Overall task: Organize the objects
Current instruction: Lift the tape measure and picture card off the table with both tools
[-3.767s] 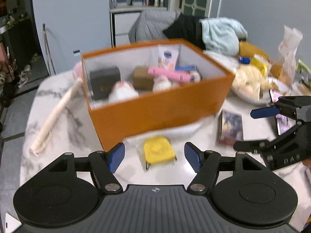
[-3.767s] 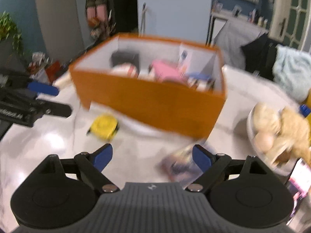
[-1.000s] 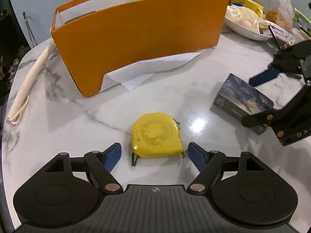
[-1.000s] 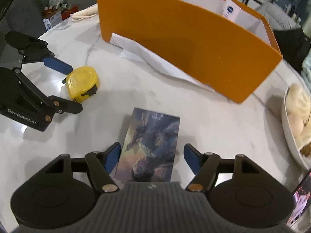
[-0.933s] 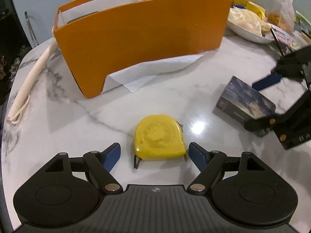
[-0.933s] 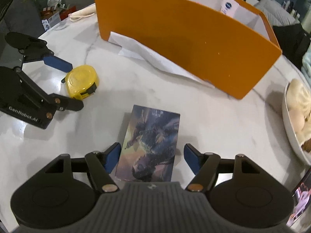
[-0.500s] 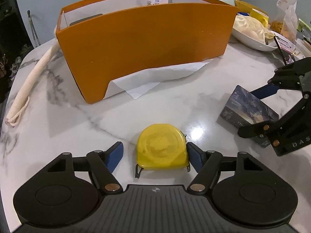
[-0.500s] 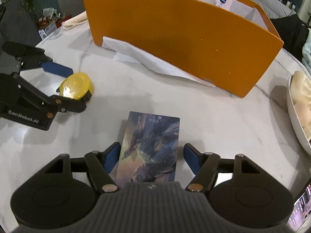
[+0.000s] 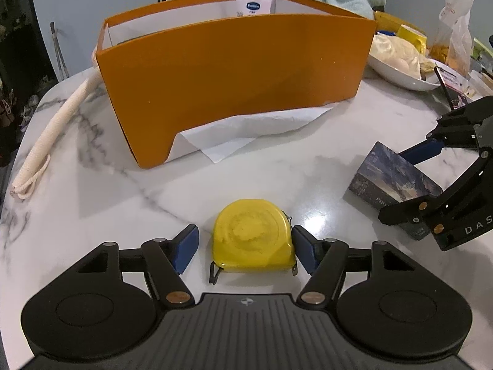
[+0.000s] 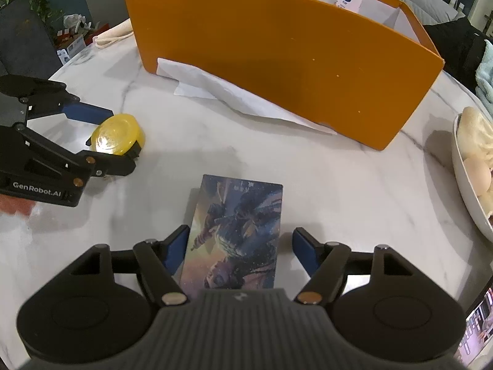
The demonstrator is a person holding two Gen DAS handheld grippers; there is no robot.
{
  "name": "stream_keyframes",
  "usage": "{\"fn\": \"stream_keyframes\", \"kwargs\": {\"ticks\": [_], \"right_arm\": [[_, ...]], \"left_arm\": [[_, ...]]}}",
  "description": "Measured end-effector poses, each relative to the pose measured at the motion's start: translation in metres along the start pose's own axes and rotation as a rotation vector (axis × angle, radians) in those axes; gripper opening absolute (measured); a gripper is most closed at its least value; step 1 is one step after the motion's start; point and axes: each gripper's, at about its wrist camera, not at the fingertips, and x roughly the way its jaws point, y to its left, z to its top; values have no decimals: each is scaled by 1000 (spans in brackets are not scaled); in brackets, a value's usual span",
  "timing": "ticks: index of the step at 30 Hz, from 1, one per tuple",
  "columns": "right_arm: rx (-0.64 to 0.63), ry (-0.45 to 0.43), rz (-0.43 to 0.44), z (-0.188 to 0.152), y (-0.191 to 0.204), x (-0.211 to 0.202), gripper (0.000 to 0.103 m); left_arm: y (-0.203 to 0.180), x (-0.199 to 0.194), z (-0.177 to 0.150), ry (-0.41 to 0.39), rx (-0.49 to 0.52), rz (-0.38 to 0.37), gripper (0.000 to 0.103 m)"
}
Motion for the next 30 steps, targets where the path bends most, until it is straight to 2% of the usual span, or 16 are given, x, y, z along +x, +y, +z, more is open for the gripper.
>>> {"fn": "stream_keyframes", "kwargs": {"ticks": [3,6,9,10,12,21,30], "right_arm": [[4,-3,-4,-1,1,0,74],[3,-4,-4,-2,1,-1,73],[-4,-3,3,-1,2,-2,67],[-8,-2,5,-1,3,-2,63],[-13,3,3,0,5,-3,62],[-25,7,-25,0,6,-8,61],[9,-43,-19,4,-1,-25,61]], "left_arm": [[-2,1,2,11,-5,11,81],[-4,2,9,70,-24,26,83],[-6,1,11,102,-30,28,75],[-7,0,10,103,-23,27,73],[-11,-2,8,101,8,12,64],[-25,-8,3,113,114,7,63],[-23,-22,11,67,88,-22,63]]}}
